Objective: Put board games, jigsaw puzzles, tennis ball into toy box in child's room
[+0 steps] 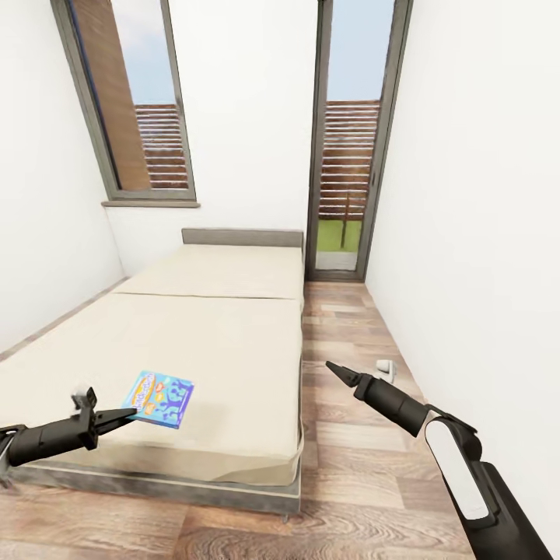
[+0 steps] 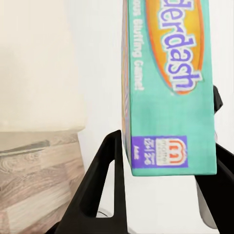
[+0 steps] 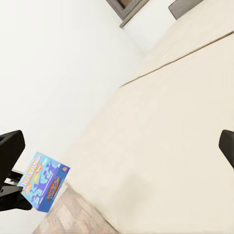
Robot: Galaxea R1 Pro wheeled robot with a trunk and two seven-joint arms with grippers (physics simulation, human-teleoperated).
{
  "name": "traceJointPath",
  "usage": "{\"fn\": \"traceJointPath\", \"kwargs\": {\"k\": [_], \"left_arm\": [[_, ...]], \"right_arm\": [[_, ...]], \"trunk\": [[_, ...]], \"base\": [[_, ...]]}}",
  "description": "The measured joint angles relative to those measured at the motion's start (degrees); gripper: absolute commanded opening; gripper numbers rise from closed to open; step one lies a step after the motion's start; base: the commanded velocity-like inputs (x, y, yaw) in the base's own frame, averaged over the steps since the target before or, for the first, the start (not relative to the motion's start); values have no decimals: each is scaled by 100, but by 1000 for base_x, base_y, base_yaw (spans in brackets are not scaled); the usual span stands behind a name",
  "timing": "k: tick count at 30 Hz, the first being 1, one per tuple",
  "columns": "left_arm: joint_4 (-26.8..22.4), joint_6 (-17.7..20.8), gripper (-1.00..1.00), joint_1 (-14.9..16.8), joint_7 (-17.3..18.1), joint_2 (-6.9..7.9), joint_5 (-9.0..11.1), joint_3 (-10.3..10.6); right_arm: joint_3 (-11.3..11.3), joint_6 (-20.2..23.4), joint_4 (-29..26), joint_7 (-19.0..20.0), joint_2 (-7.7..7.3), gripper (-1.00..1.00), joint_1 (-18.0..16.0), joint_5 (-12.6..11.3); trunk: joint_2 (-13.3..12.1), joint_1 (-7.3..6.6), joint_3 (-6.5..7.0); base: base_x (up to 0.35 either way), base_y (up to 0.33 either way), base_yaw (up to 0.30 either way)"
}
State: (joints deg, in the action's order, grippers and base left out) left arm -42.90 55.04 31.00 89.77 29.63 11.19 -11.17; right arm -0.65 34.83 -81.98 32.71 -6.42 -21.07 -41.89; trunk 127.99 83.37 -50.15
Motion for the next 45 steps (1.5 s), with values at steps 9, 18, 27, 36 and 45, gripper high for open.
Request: {"fn": "traceJointPath", "kwargs": {"k": [9,18,27,36,45], "left_arm": [[6,-5,-100,-1,0,174,15,-16],[34,-22,-100,-1,-1,350,23,-35],[36,-27,-100,-1,-1,376,22,-35],[37,-28,-100,0,0,377,19,-35],[37,-25,-100,-1,-1,377,21,-35]], "right_arm": [[33,10,-14,-48,8,100,0,9],[300,8,-29,-78,12,100,0,17],[318,7,-34,-72,13,100,0,18],[318,6,-32,-71,13,100,1,17],[430,6,-37,-73,13,100,0,17]], "trunk": [[-361,-200,163],[-722,-397,308],[-1083,-595,445],[-1444,-792,582],[-1805,-991,719]], "base": [[-92,0,271],[-102,16,291],[-100,2,292],[-57,45,292],[-67,83,292]]}}
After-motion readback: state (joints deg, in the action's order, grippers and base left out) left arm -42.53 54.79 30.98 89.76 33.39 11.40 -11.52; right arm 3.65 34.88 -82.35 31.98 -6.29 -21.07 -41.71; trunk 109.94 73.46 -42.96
